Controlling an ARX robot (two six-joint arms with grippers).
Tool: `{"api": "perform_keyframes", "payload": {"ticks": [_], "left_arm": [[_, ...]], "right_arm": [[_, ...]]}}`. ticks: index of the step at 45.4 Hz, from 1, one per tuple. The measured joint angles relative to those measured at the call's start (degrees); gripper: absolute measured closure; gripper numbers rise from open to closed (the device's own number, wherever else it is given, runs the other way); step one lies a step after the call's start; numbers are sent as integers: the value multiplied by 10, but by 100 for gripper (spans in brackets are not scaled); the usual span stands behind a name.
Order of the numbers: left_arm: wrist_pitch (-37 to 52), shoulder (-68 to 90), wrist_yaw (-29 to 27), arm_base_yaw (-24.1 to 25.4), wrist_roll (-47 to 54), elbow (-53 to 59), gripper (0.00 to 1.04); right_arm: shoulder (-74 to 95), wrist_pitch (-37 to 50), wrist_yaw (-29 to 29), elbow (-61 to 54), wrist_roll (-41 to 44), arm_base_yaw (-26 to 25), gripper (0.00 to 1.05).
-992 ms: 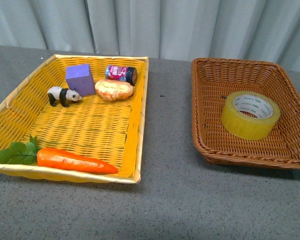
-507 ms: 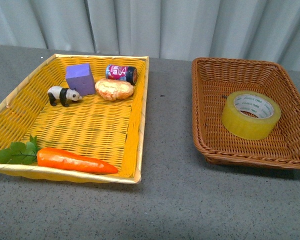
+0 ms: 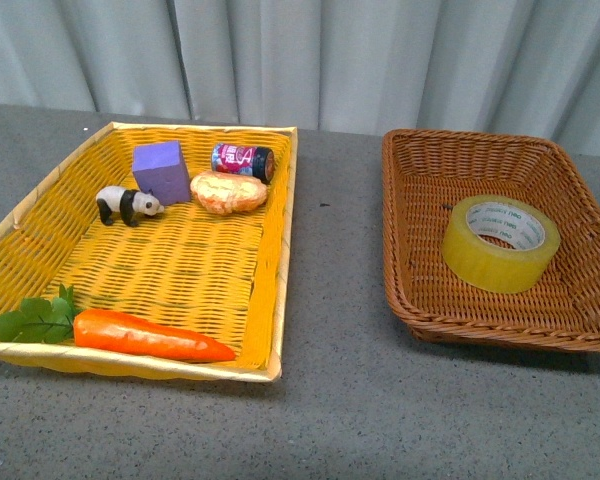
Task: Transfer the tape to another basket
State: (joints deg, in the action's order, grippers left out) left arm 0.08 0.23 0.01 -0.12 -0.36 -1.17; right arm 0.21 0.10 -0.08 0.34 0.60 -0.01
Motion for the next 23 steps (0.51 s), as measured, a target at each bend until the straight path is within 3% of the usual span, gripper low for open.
{"api": "perform_keyframes", "payload": {"ticks": [23], "left_arm": [[0,0,0,0,0,0,7]], "right_arm": [[0,0,0,0,0,0,9]]}}
